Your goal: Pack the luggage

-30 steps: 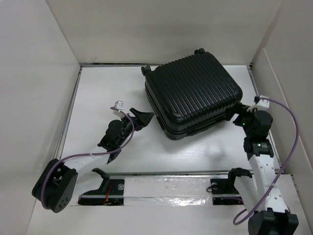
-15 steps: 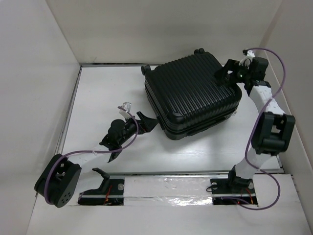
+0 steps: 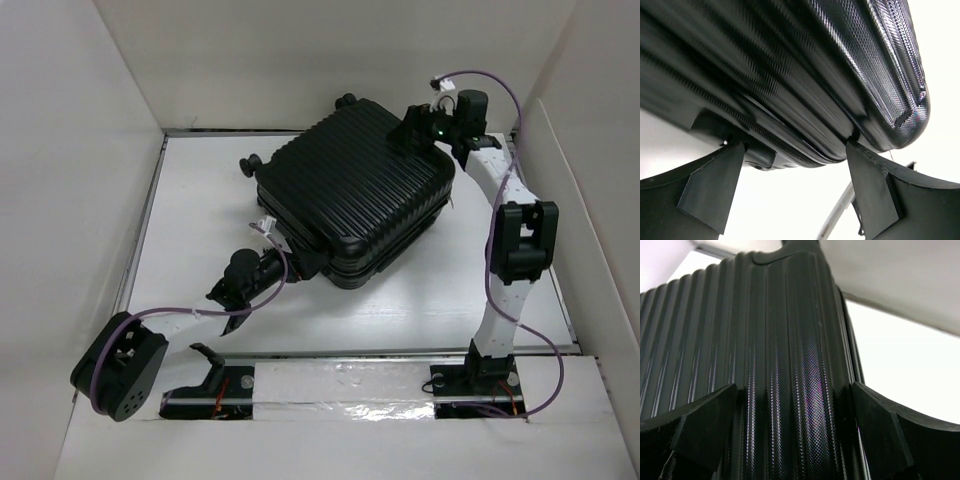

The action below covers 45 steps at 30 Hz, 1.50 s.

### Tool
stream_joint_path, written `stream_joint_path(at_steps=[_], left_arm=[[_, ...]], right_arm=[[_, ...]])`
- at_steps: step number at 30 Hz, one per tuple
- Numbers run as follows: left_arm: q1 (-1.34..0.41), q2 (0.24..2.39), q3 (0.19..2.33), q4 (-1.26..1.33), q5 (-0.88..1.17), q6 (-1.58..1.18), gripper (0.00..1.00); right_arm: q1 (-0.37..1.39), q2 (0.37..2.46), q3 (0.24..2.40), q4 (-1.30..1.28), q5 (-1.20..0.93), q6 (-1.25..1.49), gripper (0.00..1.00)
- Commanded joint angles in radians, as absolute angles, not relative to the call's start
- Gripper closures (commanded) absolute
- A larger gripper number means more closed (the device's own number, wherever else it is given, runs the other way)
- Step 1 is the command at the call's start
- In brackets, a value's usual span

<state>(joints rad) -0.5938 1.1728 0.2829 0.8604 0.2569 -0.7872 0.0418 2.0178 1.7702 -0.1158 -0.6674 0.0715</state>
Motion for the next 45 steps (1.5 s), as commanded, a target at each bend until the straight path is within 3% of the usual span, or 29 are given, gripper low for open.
stream_joint_path(at_steps=[1, 9, 13, 16, 17, 18, 20, 25, 28, 32, 34, 38, 45], left_arm=[[-0.595, 1.148, 0.273, 0.936, 0.213, -0.798, 0.20], [-0.595, 1.092, 0.265, 0.891, 0.178, -0.788, 0.20], [-0.575, 1.088, 0.256, 0.908, 0.202, -0.801, 0.20], [-0.575, 1.077, 0.256, 0.902, 0.199, -0.798, 0.20], [-0.575, 1.075, 0.256, 0.900, 0.196, -0.796, 0.20], [-0.566, 1.072, 0.256, 0.897, 0.196, -0.795, 0.20], [-0.557, 1.063, 0.253, 0.894, 0.202, -0.795, 0.20], [-0.557, 1.061, 0.252, 0.897, 0.215, -0.793, 0.20], [-0.557, 1.071, 0.253, 0.908, 0.230, -0.798, 0.20], [-0.557, 1.075, 0.252, 0.917, 0.242, -0.802, 0.21], [-0.557, 1.072, 0.250, 0.917, 0.241, -0.801, 0.21], [-0.557, 1.068, 0.250, 0.914, 0.238, -0.799, 0.21], [-0.548, 1.060, 0.250, 0.905, 0.233, -0.793, 0.21]], right_arm=[[0.205, 2.037, 1.828, -0.258, -0.829, 0.069, 0.00], [0.120, 1.710, 1.560, 0.156, -0.764, 0.236, 0.00], [-0.004, 1.493, 1.259, 0.430, -0.743, 0.273, 0.00], [-0.125, 1.343, 0.943, 0.651, -0.710, 0.359, 0.21], [-0.153, 1.319, 0.807, 0.688, -0.698, 0.386, 0.58], [-0.176, 1.299, 0.748, 0.724, -0.683, 0.394, 0.80], [-0.233, 1.284, 0.652, 0.800, -0.699, 0.393, 1.00], [-0.320, 1.403, 0.500, 1.065, -0.863, 0.416, 1.00], [-0.379, 1.532, 0.494, 1.234, -0.891, 0.504, 0.65], [-0.391, 1.762, 0.560, 1.526, -0.978, 0.680, 0.47], [-0.400, 1.915, 0.593, 1.795, -1.018, 0.806, 0.45], [-0.387, 2.055, 0.741, 1.812, -1.069, 0.926, 0.39], [-0.373, 2.039, 0.773, 1.810, -1.089, 0.884, 0.32]])
